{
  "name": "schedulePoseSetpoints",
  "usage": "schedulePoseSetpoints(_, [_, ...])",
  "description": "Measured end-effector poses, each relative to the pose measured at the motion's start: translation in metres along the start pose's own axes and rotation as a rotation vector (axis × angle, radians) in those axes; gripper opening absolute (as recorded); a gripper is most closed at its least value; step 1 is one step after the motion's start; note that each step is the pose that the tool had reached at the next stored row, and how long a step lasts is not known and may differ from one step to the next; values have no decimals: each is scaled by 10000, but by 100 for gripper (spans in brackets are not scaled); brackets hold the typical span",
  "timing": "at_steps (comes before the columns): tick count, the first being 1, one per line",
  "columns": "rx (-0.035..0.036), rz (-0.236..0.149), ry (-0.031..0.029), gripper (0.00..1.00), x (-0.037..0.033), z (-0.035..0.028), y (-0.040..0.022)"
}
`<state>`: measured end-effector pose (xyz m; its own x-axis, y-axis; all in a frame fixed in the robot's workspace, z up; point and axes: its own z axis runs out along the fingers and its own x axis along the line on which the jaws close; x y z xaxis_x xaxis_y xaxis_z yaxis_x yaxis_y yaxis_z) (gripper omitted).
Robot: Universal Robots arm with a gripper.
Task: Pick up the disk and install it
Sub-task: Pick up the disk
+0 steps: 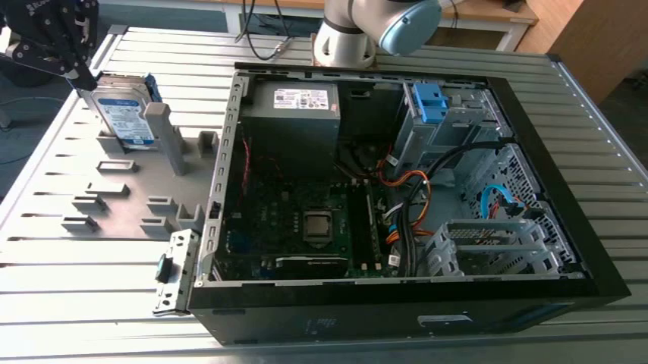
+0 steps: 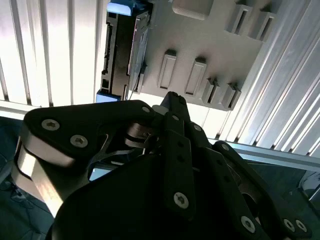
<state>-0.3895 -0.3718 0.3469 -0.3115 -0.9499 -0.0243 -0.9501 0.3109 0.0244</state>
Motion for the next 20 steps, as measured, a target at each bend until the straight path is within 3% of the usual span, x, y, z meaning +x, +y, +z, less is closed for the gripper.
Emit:
schedulePoseSetpoints(6, [-25, -990, 24, 11, 0, 0, 0])
schedulePoseSetpoints(11, [-36, -1466, 36, 11, 0, 0, 0])
schedulePoseSetpoints(17, [-61, -2477, 60, 11, 0, 1, 0])
schedulePoseSetpoints(20, [-62, -2530, 62, 11, 0, 2, 0])
